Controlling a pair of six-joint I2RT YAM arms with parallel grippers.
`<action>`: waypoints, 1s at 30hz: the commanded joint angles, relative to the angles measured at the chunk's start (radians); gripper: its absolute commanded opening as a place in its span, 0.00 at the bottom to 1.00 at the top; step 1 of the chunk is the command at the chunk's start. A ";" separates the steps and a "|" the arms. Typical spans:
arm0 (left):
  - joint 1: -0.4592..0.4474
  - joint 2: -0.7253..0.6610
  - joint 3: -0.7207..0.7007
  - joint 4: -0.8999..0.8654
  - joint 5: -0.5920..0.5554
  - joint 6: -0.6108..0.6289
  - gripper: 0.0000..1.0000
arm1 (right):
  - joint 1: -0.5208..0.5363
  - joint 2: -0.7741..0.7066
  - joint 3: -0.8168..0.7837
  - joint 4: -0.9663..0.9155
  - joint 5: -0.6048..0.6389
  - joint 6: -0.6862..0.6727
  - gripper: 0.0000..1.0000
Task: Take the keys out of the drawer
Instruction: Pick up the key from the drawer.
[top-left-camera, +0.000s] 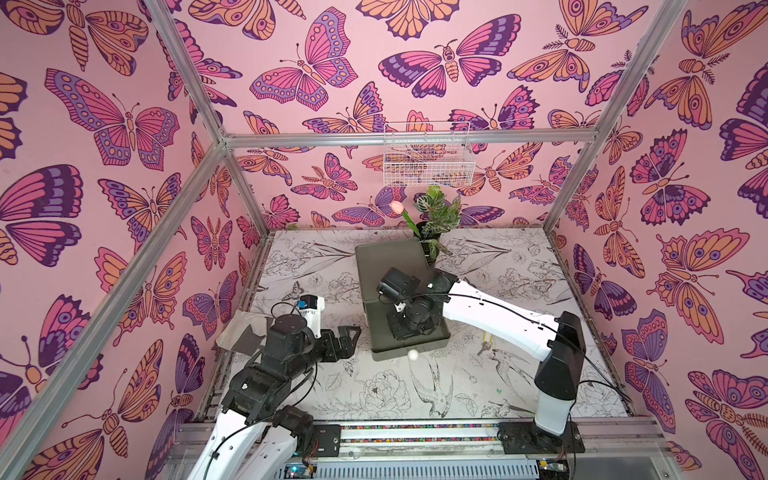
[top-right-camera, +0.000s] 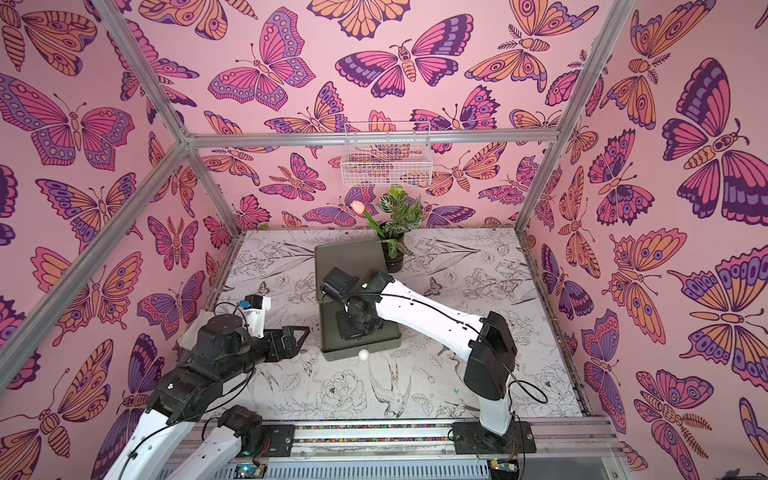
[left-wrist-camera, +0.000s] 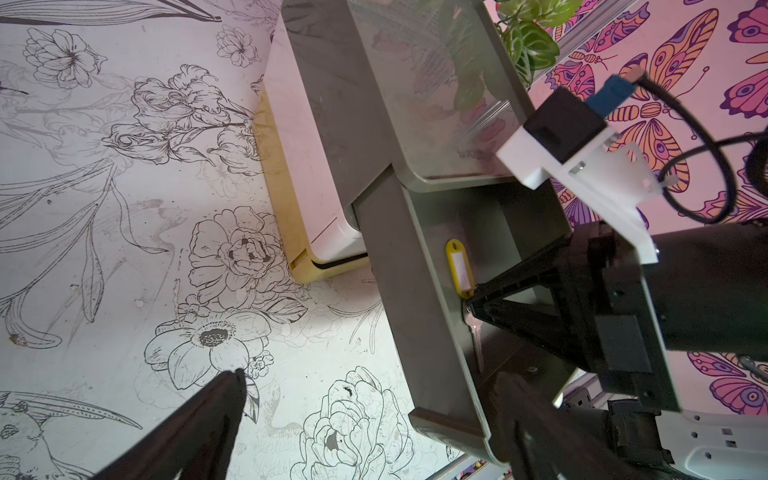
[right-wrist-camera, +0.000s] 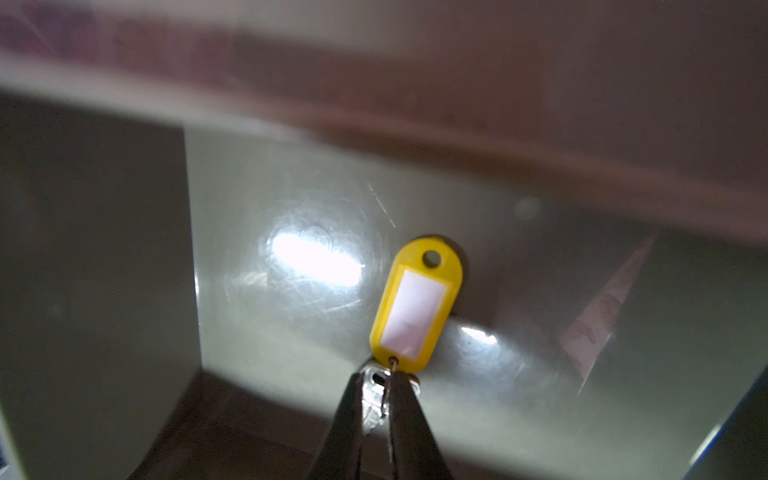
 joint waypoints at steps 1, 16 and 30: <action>0.005 -0.006 -0.023 -0.026 -0.005 0.013 1.00 | 0.006 0.017 0.003 -0.025 0.011 0.012 0.13; 0.005 -0.017 -0.032 -0.033 -0.016 0.002 1.00 | 0.007 -0.055 0.017 -0.003 0.115 -0.001 0.00; 0.005 0.009 -0.013 0.003 0.000 -0.004 1.00 | 0.007 -0.126 0.084 -0.062 0.128 0.004 0.00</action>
